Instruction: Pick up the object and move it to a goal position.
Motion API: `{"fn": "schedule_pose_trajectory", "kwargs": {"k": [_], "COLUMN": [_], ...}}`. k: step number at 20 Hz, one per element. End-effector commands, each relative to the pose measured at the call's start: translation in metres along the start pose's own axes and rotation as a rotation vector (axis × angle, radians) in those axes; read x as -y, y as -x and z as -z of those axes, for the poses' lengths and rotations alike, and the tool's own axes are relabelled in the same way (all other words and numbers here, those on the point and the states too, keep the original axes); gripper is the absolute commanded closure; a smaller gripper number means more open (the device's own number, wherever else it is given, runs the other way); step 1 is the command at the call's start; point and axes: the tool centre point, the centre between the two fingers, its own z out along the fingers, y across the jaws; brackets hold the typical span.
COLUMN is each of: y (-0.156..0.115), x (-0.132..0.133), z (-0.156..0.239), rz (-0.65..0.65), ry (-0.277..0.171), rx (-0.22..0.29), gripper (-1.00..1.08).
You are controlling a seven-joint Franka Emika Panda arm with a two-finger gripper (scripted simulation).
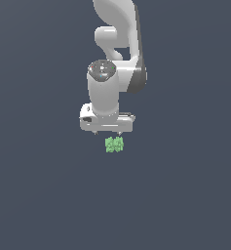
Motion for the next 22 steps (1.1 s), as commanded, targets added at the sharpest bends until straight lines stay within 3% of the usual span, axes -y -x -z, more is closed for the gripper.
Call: {"fn": "schedule_pose_trajectory", "kwargs": {"k": [1,22], "y": [0.0,-0.0036], "x": [0.0,-0.0006], "z": [0.0,0.0057], "rz": [0.0,-0.024], "ry": [0.0,-0.016], "rx": [0.0,-0.005], "gripper": [-0.92,-0.92]}}
